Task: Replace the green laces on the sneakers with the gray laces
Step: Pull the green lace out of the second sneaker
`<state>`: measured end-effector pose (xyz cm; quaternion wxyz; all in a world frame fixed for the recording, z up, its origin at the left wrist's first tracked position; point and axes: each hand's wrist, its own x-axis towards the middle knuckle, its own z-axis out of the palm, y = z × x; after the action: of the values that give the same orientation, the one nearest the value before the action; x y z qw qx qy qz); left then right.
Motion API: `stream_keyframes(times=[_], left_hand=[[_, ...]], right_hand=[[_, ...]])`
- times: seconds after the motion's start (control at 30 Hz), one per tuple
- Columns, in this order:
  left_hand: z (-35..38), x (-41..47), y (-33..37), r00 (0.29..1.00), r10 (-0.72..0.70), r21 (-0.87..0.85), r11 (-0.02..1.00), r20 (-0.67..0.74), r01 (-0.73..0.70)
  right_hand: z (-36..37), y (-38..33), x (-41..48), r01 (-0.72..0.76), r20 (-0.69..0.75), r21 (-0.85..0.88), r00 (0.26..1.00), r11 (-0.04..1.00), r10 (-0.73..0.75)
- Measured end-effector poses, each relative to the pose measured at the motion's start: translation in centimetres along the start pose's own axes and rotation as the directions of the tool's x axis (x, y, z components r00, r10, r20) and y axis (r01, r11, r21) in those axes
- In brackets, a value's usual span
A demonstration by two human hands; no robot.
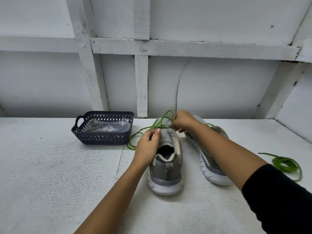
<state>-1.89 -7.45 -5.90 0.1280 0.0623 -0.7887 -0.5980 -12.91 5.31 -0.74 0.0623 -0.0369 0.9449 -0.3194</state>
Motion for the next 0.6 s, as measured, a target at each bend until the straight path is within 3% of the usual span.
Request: stream_keyframes(times=[0.07, 0.13, 0.2, 0.27, 0.33, 0.4, 0.5, 0.6], left_hand=[[0.0, 0.0, 0.1, 1.0, 0.003, -0.005, 1.0, -0.002, -0.003], [-0.1, -0.1, 0.3, 1.0, 0.003, 0.01, 1.0, -0.005, -0.003], [-0.1, -0.2, 0.4, 1.0, 0.007, 0.021, 1.0, -0.009, -0.007], [-0.1, -0.2, 0.4, 1.0, 0.007, 0.022, 1.0, -0.01, -0.006], [-0.1, -0.2, 0.3, 1.0, 0.003, 0.016, 1.0, -0.009, -0.003], [0.0, -0.2, 0.3, 1.0, 0.002, 0.009, 1.0, -0.01, -0.002], [0.0, -0.2, 0.3, 1.0, 0.0, 0.003, 1.0, -0.012, 0.0], [0.0, -0.2, 0.3, 1.0, -0.01, -0.007, 1.0, -0.004, 0.01]], right_hand=[[-0.7, -0.4, 0.2, 0.06, -0.164, 0.097, 0.986, 0.993, -0.044], [-2.0, -0.8, 0.7, 0.13, -0.381, 0.157, 0.923, 0.979, -0.061], [-2.6, -0.9, 0.9, 0.13, -0.45, 0.156, 0.892, 0.979, -0.046], [-2.0, -0.9, 0.6, 0.053, -0.343, 0.113, 0.939, 0.992, -0.011], [-0.7, -0.7, -0.4, -0.044, -0.109, 0.104, 0.993, 0.994, 0.056], [0.7, -0.5, -0.7, -0.067, 0.002, 0.041, 0.998, 0.997, 0.067], [1.2, -0.4, -0.2, 0.009, -0.084, -0.06, 0.996, 0.998, -0.014], [-0.5, -0.9, 0.1, 0.02, -0.161, 0.194, 0.987, 0.981, 0.011]])
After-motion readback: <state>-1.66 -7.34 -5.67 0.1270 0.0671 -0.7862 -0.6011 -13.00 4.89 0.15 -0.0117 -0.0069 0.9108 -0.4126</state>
